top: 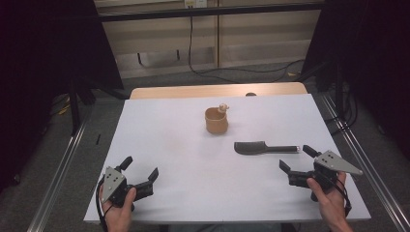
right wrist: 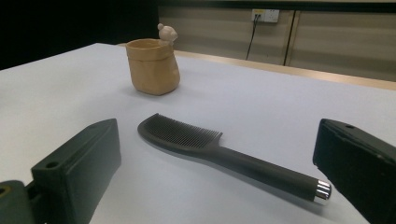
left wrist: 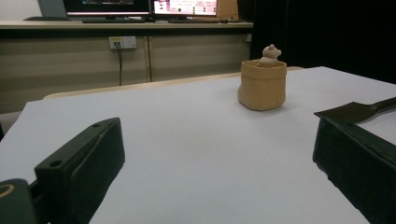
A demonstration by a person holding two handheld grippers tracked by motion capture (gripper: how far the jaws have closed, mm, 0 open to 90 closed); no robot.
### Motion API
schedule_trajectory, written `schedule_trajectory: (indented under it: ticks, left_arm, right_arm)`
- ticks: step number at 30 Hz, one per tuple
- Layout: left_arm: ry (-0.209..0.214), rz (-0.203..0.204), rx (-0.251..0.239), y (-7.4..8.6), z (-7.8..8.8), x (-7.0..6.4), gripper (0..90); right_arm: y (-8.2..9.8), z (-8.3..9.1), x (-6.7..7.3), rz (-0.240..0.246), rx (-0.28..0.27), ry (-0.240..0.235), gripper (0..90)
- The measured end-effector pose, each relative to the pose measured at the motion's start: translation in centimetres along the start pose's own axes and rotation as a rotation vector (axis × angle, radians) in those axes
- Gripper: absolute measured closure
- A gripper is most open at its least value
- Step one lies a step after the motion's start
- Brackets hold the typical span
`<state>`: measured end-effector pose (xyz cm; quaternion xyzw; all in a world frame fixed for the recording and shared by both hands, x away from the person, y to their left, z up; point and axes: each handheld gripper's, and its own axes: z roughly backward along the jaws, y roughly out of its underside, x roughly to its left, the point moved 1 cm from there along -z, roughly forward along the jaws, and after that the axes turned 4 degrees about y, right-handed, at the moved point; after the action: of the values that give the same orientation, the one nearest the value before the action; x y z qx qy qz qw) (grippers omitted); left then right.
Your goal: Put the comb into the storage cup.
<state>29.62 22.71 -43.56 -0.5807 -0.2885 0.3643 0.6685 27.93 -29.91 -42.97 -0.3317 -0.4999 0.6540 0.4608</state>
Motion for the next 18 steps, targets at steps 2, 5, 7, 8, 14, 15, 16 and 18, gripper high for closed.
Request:
schedule_trajectory:
  ticks: [2, 5, 7, 8, 14, 15, 16, 18]
  left_arm:
    - [0.000, -0.001, -0.001, 0.0, 0.0, 0.0, 2.3]
    - [0.001, -0.008, 0.005, 0.0, 0.1, 0.0, 2.3]
    - [0.005, -0.008, 0.005, 0.0, 0.1, -0.1, 2.3]
    - [0.005, -0.008, 0.005, 0.0, 0.1, -0.1, 2.3]
    - [0.007, -0.003, 0.005, 0.0, 0.2, -0.1, 2.3]
    - [0.007, -0.004, 0.005, 0.0, 0.2, -0.2, 2.3]
    - [0.007, -0.004, 0.005, 0.0, 0.2, -0.2, 2.3]
    - [0.009, -0.002, 0.004, 0.0, 0.2, -0.2, 2.3]
  right_arm:
    - [-0.2, -0.3, 0.0, 0.004, 0.010, -0.016, 0.4]
    - [-0.6, -0.6, 0.1, 0.008, 0.020, -0.024, 0.6]
    - [-1.0, -0.9, 0.1, 0.010, 0.025, -0.040, 0.6]
    - [-1.2, -1.0, 0.1, 0.010, 0.029, -0.043, 0.7]
    - [-2.2, -1.7, -0.2, 0.011, 0.059, -0.063, 0.9]
    - [-2.3, -1.9, -0.3, 0.015, 0.068, -0.058, 1.0]
    - [-2.3, -1.9, -0.3, 0.015, 0.068, -0.058, 1.0]
    - [-2.6, -2.2, -0.5, 0.008, 0.079, -0.061, 1.1]
